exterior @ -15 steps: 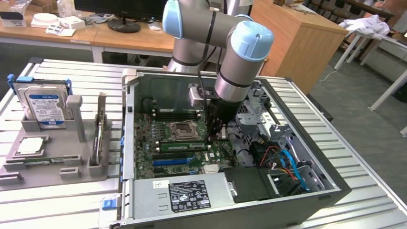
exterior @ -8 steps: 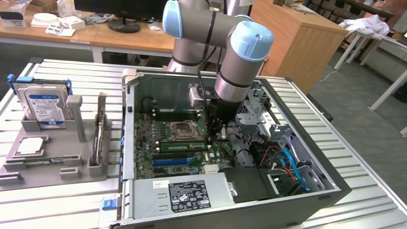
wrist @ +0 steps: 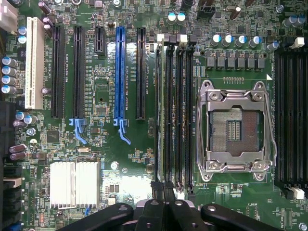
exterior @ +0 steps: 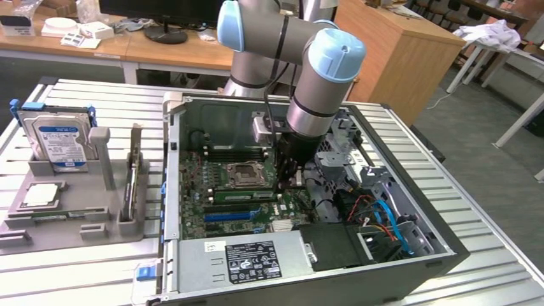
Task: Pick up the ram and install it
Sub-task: 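Press down the ram until it locks into place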
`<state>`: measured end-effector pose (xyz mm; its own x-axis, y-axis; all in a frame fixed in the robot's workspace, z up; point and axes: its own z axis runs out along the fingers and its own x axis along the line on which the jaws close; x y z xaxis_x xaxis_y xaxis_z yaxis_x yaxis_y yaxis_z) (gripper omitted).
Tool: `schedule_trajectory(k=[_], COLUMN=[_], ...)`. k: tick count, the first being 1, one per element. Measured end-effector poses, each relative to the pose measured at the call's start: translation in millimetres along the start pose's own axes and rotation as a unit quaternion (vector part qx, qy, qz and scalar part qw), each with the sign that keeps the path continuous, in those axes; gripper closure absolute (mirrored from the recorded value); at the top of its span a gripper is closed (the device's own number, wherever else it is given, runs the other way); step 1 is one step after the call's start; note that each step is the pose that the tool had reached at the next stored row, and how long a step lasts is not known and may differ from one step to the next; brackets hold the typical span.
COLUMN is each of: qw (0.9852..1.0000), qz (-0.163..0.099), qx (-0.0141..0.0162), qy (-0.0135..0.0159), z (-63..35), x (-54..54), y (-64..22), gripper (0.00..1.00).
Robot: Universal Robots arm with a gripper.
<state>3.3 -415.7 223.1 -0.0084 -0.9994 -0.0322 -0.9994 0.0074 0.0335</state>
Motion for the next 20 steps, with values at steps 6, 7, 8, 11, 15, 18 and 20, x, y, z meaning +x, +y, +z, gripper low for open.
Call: schedule_trajectory(k=[6, 7, 8, 11, 15, 18, 20], qw=[1.0, 1.0, 1.0, 1.0, 1.0, 1.0, 1.0], qz=[0.0, 0.0, 0.0, 0.0, 0.0, 0.0, 0.0], qx=[0.0, 0.0, 0.0, 0.0, 0.0, 0.0, 0.0], qy=[0.0, -0.0001, -0.0001, 0.0, 0.0, 0.0001, 0.0], z=[0.1, 0.3, 0.4, 0.4, 1.0, 1.0, 1.1], x=[0.0, 0.0, 0.0, 0.0, 0.0, 0.1, 0.0], y=[0.0, 0.0, 0.0, 0.0, 0.0, 0.0, 0.0], gripper=[0.89, 0.89, 0.89, 0.89, 0.89, 0.89, 0.89])
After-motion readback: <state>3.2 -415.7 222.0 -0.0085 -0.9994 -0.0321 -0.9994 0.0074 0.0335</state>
